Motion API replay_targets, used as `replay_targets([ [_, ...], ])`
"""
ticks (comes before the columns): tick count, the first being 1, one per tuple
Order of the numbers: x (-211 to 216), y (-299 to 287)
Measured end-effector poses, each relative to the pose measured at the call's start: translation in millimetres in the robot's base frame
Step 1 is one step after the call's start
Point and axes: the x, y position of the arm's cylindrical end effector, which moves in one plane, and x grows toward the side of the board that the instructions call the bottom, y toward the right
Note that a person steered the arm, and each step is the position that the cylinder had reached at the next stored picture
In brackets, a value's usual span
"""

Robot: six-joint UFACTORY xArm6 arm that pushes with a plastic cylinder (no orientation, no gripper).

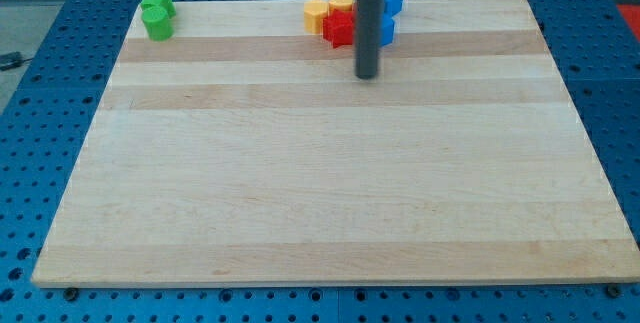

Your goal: Push the blue triangle into the red circle

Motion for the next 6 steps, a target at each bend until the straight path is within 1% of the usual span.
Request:
replay_targets([
  [1,-19,46],
  [2,-88,55],
  [3,-144,55],
  [4,-177,55],
  [6,-178,44],
])
